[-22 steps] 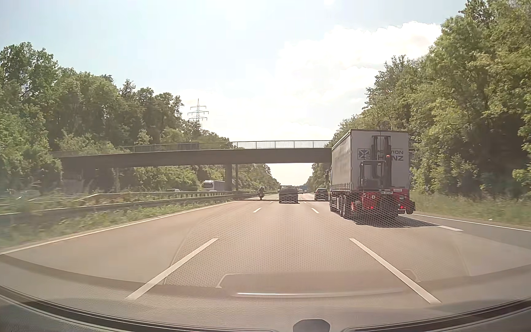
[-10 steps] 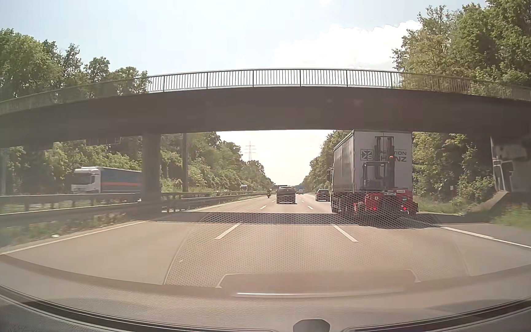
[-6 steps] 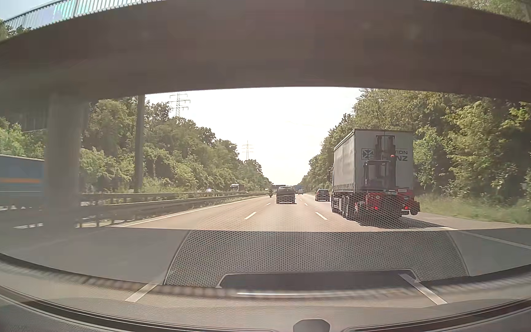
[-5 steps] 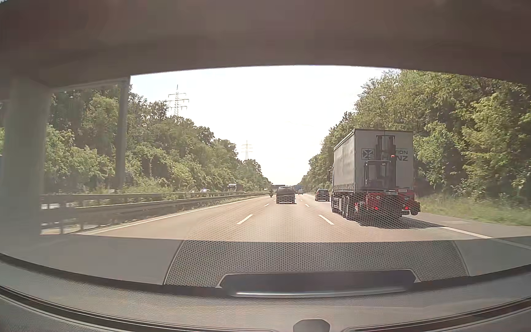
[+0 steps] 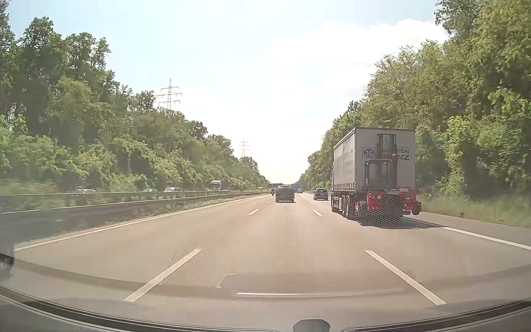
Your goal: Follow the waypoints while adhering to traffic rules and regulations
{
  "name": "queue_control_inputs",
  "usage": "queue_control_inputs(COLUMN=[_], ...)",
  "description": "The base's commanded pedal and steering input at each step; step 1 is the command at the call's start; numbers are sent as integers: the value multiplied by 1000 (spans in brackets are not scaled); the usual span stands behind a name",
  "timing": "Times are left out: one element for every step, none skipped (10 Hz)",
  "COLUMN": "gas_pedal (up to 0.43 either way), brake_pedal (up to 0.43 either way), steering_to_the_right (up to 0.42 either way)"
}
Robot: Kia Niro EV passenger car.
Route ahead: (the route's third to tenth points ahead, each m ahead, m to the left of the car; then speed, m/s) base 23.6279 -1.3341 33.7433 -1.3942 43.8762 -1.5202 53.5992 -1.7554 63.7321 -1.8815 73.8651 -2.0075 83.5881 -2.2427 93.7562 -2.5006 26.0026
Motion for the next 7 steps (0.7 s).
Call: queue_control_inputs(gas_pedal=[350, 350, 350, 350, 350, 350, 350], brake_pedal=[30, 30, 30, 30, 30, 30, 30], steering_to_the_right=[4, 4, 4, 4, 3, 4, 3])
